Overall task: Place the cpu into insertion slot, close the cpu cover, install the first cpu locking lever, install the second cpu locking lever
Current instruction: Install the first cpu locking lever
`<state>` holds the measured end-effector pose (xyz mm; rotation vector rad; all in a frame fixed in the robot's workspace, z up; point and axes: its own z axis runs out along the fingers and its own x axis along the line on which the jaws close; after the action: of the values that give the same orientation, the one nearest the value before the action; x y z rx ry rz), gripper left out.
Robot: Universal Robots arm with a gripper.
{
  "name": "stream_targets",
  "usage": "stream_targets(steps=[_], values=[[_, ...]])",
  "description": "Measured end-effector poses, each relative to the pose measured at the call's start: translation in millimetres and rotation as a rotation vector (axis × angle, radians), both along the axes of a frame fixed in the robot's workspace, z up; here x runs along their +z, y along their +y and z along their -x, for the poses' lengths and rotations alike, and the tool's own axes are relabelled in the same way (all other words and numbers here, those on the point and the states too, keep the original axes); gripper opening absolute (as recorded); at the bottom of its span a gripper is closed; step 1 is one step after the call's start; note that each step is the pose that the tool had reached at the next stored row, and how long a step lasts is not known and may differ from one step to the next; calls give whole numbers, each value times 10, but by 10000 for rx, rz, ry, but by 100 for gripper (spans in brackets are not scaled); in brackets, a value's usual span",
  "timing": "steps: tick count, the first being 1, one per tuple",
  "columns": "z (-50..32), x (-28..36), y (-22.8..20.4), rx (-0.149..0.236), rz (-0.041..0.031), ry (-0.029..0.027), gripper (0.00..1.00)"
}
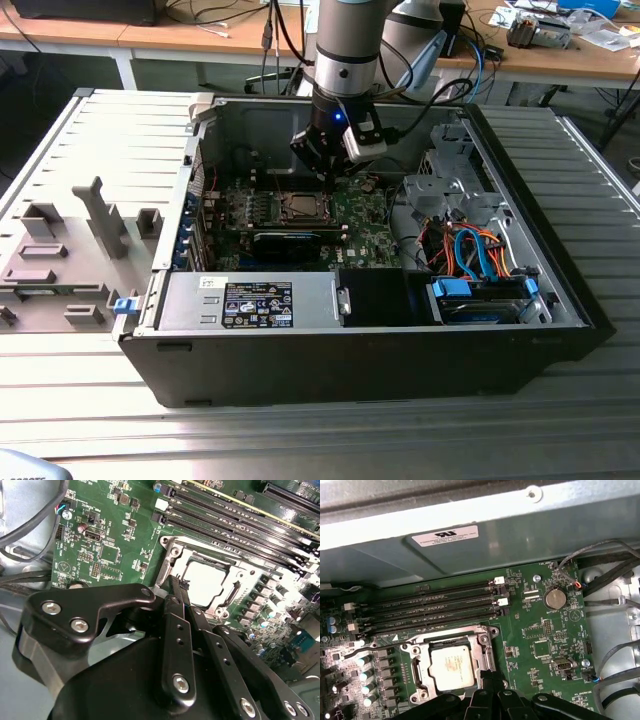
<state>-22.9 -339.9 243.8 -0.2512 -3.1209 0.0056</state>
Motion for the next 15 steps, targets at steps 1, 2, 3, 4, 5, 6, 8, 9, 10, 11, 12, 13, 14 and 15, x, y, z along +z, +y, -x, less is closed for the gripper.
stream_targets(steps=[1, 2, 3, 4, 5, 6, 8, 9, 10, 11, 12, 13, 14, 15], values=[[0, 0, 0, 24, 0, 0, 11], [0, 0, 0, 48, 0, 0, 11], [0, 0, 0, 71, 0, 0, 11], [0, 0, 0, 102, -1, 0, 11], [0, 0, 0, 125, 0, 0, 11], [0, 0, 0, 177, 0, 0, 11], [0, 0, 0, 240, 0, 0, 11], [0, 0, 0, 265, 0, 0, 11], [0, 0, 0, 290, 0, 0, 11], [0, 0, 0, 337, 0, 0, 11], [0, 0, 0, 376, 0, 0, 11], [0, 0, 0, 408, 0, 0, 11], [0, 0, 0, 430, 0, 0, 11], [0, 0, 0, 460, 0, 0, 11]])
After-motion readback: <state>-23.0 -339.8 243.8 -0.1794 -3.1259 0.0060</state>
